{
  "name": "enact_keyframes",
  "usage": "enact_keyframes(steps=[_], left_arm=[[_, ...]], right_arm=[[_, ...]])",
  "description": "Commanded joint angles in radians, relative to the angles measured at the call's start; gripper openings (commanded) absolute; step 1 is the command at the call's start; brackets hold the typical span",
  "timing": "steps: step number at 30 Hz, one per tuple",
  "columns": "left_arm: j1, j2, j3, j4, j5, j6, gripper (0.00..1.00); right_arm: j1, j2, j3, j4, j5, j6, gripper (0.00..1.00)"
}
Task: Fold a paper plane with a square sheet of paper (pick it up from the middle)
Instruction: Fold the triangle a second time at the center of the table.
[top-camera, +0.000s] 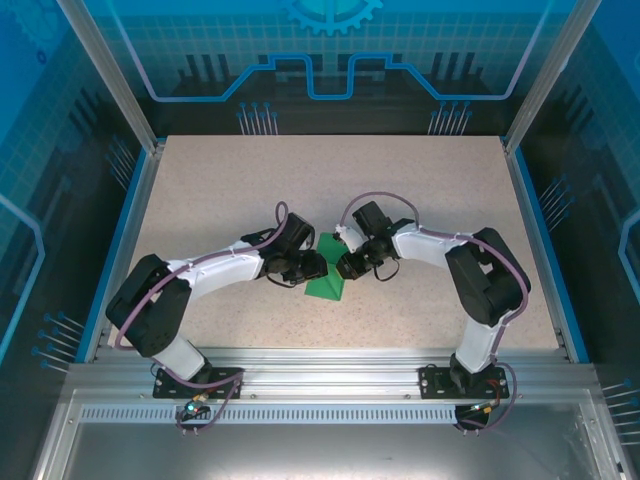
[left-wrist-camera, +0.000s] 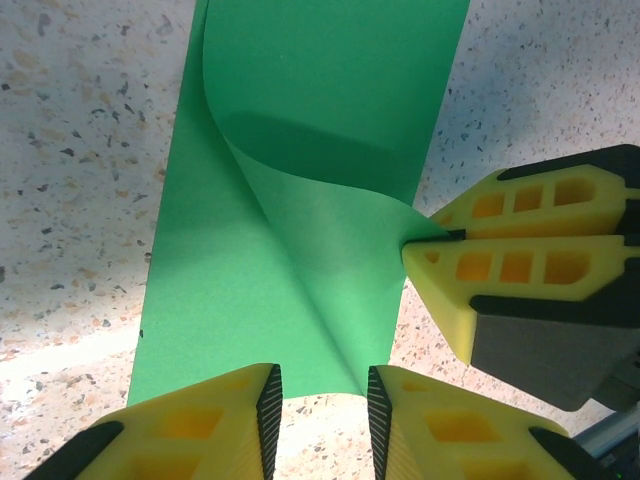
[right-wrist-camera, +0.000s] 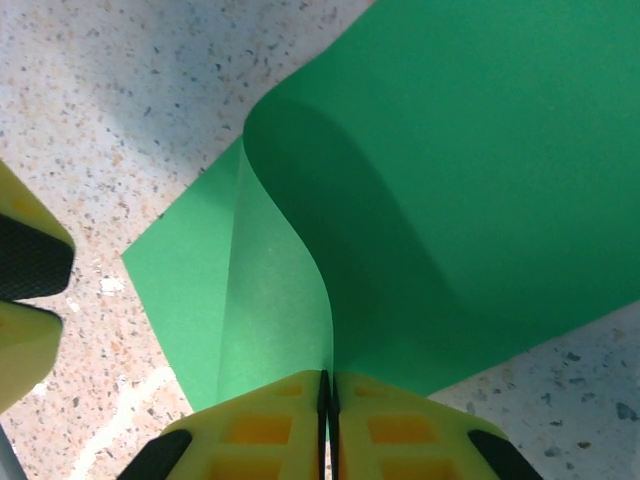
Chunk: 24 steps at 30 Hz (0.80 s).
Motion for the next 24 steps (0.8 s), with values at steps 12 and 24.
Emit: enact_keyframes(steps=[12, 24], left_arm=[[-0.010, 0.033, 0.007, -0.003, 0.006, -0.012, 0.31], [-0.010, 0.046, 0.009, -0.009, 0.001, -0.006, 0.28]], right_arm=[[-0.013, 0.049, 0.040, -0.006, 0.041, 0.010, 0.11], [-0.013, 0.028, 0.029, -0.007, 0.050, 0.029, 0.12]])
